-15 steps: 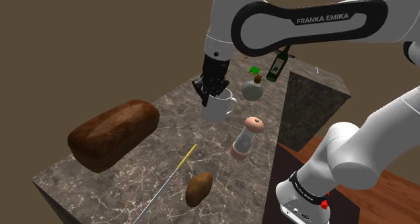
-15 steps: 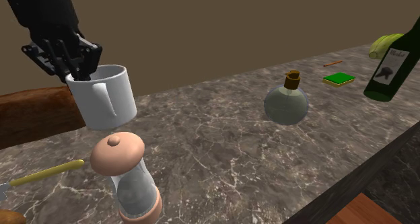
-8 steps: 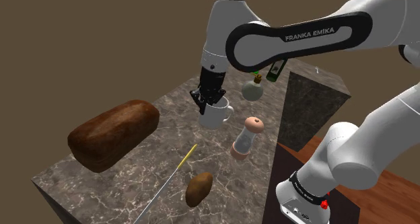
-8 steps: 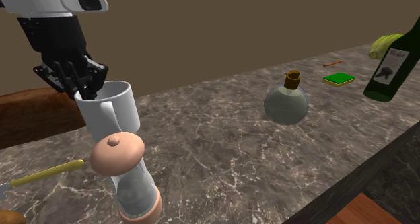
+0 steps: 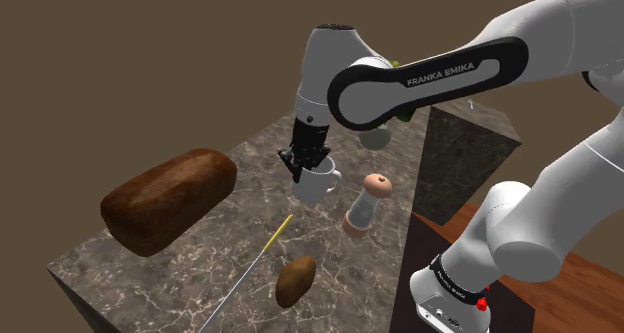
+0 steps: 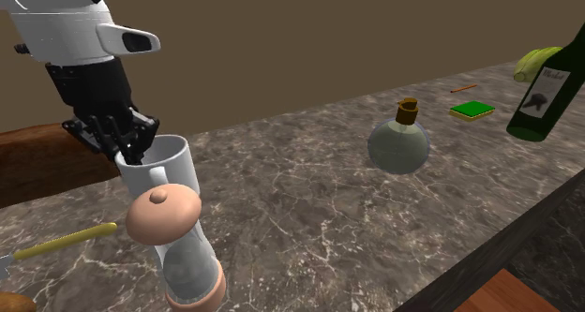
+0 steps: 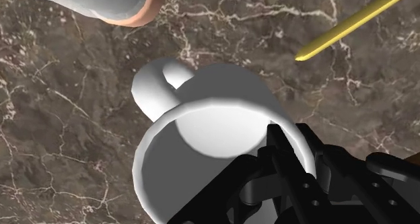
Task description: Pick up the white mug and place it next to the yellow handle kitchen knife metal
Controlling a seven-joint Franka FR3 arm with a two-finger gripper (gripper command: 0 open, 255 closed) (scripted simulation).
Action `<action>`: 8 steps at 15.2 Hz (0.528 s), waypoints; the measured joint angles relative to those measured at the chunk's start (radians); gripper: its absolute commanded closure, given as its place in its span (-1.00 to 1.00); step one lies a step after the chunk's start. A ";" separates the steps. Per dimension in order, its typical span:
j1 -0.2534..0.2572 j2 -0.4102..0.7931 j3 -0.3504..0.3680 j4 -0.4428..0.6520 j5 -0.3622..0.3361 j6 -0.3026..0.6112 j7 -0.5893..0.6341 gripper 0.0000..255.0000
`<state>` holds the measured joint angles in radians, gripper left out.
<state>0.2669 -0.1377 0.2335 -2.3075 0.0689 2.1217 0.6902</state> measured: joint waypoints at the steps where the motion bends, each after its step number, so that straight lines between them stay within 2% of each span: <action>1: -0.001 0.008 0.000 -0.005 -0.002 0.013 -0.001 1.00; 8: -0.001 0.051 0.003 -0.044 -0.010 0.094 0.004 1.00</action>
<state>0.2656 -0.0867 0.2361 -2.3515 0.0593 2.2158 0.6938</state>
